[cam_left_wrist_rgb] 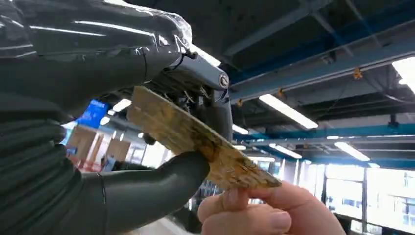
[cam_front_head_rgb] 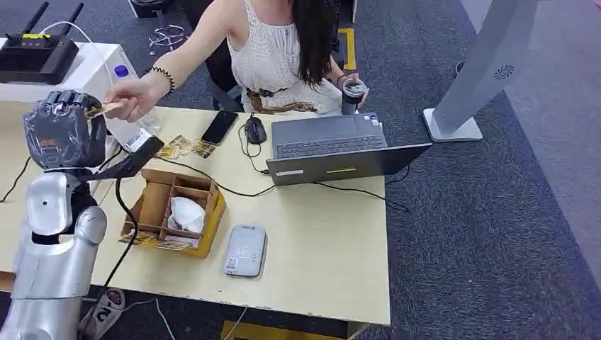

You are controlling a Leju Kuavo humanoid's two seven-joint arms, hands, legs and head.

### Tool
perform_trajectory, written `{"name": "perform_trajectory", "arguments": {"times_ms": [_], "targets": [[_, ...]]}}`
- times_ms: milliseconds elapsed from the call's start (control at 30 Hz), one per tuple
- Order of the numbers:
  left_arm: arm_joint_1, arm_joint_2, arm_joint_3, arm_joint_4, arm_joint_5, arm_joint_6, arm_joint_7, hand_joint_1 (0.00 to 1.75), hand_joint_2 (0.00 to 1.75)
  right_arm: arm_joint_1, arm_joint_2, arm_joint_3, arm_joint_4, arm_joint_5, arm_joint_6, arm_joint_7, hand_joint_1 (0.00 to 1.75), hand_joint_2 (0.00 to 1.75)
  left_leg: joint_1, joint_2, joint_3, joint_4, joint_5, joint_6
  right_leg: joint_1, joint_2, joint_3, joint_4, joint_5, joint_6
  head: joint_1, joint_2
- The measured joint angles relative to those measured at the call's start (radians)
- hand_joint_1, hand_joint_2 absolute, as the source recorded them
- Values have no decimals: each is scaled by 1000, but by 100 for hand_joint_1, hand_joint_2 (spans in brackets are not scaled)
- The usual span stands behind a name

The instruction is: Pass the card to the sensor for recognition and then transmit it.

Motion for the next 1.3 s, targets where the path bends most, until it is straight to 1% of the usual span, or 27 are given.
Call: {"name": "perform_trajectory", "arguments": {"times_ms": [100, 200, 300, 700, 800, 900, 967, 1033, 1100, 1200, 1300], "targets": [[-12, 17, -19, 21, -44, 16, 21, 175, 175, -1, 5, 5, 0, 8, -14, -5, 0, 175, 0, 0, 0, 0, 0, 0, 0, 1, 0, 0, 0, 0, 0, 0], [-14, 27, -26, 30, -45, 15, 21, 175, 175, 1, 13, 12, 0, 11, -28, -15, 0, 175, 0, 0, 0, 0, 0, 0, 0, 1, 0, 0, 0, 0, 0, 0], [-14, 34, -32, 38, -43, 14, 21, 175, 175, 1, 19, 17, 0, 11, -27, -17, 0, 175, 0, 0, 0, 0, 0, 0, 0, 0, 0, 0, 0, 0, 0, 0], [-14, 36, -35, 45, -42, 10, 21, 175, 175, 2, 24, 18, 0, 11, -27, -17, 0, 175, 0, 0, 0, 0, 0, 0, 0, 0, 0, 0, 0, 0, 0, 0], [-14, 36, -36, 46, -25, 0, 5, 175, 175, 1, 24, 18, 1, 11, -26, -21, 0, 175, 0, 0, 0, 0, 0, 0, 0, 0, 0, 0, 0, 0, 0, 0], [-10, 31, -37, 44, -9, 25, -7, 175, 175, 2, 24, 18, 1, 10, -26, -28, 0, 175, 0, 0, 0, 0, 0, 0, 0, 0, 0, 0, 0, 0, 0, 0], [10, 21, -40, 23, 3, 55, -26, 175, 175, 2, 24, 16, 1, -1, -7, -35, 0, 175, 0, 1, 0, 0, 0, 0, 0, 1, 0, 0, 0, 0, 0, 0], [46, 3, -49, -23, 12, 76, -42, 175, 175, 1, 23, 14, 2, -8, 11, -33, 0, 175, 0, 0, 0, 0, 0, 0, 0, 0, 0, 0, 0, 0, 0, 0], [90, -16, -66, -76, 13, 92, -54, 175, 175, 1, 23, 12, 3, -11, 14, -34, 0, 175, -1, 0, 0, 0, -1, 0, 0, 1, 0, -1, 0, 0, 0, 0], [180, -42, -106, -180, 0, 91, -68, 175, 175, 5, 23, 5, 5, -18, 6, -46, 0, 175, -1, 1, 0, 0, -1, 1, -1, 2, 0, -1, 0, 0, 0, 0], [236, -61, -159, -244, -11, 70, -68, 175, 175, 9, 23, -2, 6, -18, 5, -52, 0, 175, -1, 0, -1, 0, -1, 1, -1, 0, 0, -2, 0, 1, 0, 0]]}}
